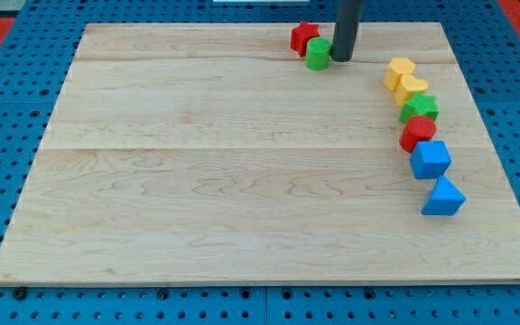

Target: Move your arm to the center right of the board

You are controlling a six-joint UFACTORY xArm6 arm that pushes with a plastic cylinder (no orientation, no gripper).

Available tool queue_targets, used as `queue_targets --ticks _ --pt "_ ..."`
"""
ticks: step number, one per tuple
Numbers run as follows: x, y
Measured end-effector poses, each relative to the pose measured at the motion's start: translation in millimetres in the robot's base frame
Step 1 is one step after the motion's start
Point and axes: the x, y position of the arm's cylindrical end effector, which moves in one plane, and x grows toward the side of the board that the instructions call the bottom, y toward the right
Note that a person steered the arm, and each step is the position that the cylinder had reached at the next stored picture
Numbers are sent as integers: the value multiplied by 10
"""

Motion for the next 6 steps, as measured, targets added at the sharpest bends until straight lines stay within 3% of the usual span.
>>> queue_targets --ticks 2,4,6 --pt "0 -137" --pt "19 701" --pt "441 1530"
